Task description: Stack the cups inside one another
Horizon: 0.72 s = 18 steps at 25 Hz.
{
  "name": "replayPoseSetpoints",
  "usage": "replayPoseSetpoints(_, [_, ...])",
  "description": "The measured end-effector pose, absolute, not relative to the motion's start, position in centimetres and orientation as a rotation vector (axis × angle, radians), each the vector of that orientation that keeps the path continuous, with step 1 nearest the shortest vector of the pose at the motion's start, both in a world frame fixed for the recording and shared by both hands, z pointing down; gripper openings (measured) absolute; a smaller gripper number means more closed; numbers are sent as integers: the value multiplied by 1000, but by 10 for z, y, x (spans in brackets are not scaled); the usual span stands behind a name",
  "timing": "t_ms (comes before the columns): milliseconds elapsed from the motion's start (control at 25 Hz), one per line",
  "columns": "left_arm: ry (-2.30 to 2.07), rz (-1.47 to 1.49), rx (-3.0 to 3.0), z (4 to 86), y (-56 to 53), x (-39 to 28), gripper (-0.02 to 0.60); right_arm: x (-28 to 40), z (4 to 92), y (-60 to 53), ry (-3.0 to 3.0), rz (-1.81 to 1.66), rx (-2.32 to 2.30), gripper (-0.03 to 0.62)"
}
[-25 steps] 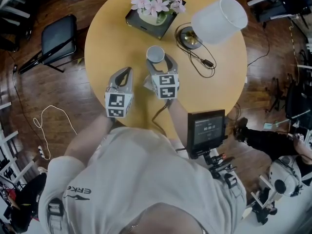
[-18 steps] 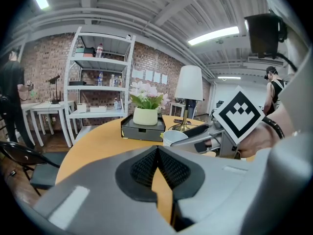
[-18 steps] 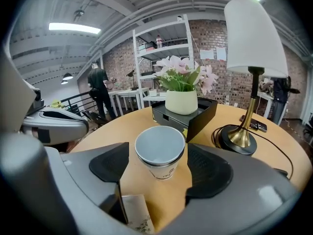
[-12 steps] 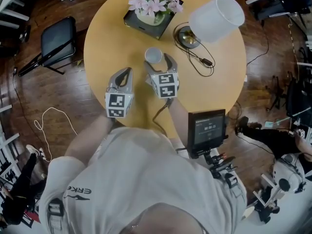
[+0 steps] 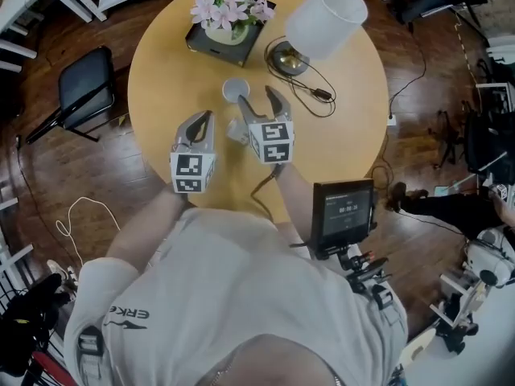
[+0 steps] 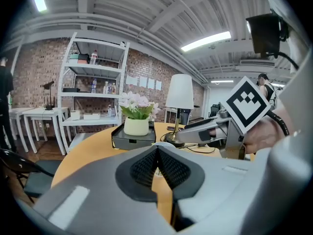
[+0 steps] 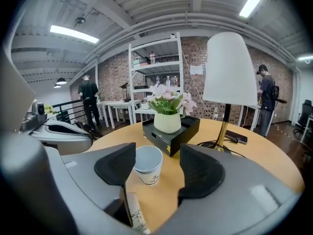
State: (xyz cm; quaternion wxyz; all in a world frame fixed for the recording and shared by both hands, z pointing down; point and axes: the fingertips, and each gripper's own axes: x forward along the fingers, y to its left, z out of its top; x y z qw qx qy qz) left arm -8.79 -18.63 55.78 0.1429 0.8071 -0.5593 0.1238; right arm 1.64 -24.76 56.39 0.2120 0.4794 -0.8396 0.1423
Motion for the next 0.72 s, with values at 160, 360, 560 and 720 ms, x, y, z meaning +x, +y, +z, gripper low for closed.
replayPoseSetpoints(160, [-1604, 321, 2372, 544, -183, -77, 2, 30, 539, -238, -2339, 346, 1381, 206])
replayPoseSetpoints(360, [-1602, 279, 2413, 523, -168, -69, 2, 43, 506, -216, -2334, 253, 1471, 76])
replayPoseSetpoints(560, [-1616, 204, 2454, 495, -152, -66, 2, 53, 479, -191, -2348, 186, 1541, 15])
replayPoseSetpoints(720, [-1627, 172, 2469, 483, -139, -64, 2, 59, 462, -170, -2368, 159, 1571, 14])
